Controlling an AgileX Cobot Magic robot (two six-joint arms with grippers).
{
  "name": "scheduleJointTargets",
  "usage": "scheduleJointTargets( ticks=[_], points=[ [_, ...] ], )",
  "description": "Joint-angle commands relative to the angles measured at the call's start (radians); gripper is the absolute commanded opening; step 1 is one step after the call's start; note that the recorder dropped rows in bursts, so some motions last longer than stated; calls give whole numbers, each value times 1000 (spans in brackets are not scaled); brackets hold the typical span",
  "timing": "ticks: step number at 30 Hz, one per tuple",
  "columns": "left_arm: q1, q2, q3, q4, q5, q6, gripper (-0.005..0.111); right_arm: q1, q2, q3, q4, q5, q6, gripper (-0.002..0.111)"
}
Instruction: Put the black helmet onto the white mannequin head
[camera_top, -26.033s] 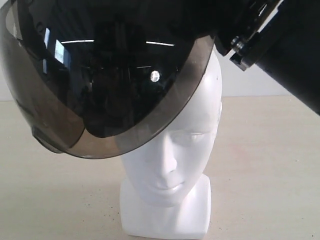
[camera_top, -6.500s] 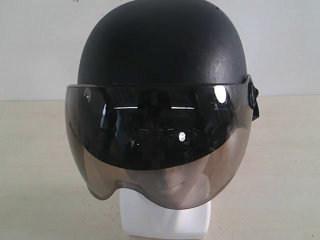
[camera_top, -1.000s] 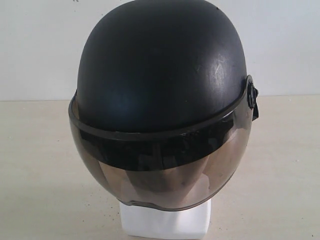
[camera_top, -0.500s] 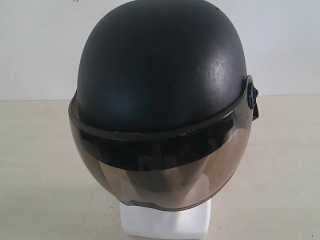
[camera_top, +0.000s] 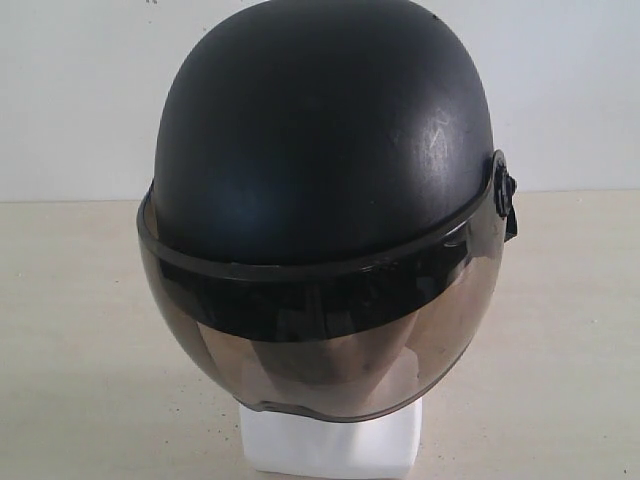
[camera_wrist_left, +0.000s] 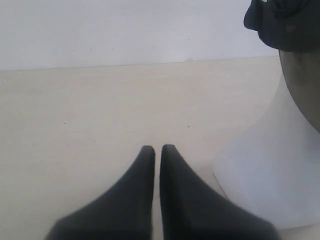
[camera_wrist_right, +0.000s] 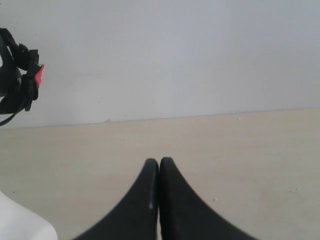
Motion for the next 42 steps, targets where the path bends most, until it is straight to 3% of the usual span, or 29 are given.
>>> scheduleJointTargets(
  ticks=[1, 12, 14, 30, 42],
  points=[
    [-2, -3, 1, -6, 2, -8, 4, -7, -7, 3, 420, 10, -498, 0],
    [-2, -3, 1, -6, 2, -8, 4, -7, -216, 118, 398, 2, -428, 0],
    [-2, -3, 1, -6, 2, -8, 4, -7, -264, 118, 401, 70, -428, 0],
    [-2, -3, 1, -6, 2, -8, 4, -7, -265, 118, 306, 310, -359, 0],
    [-2, -3, 1, -6, 2, -8, 4, -7, -265, 118, 265, 314, -358, 0]
  ],
)
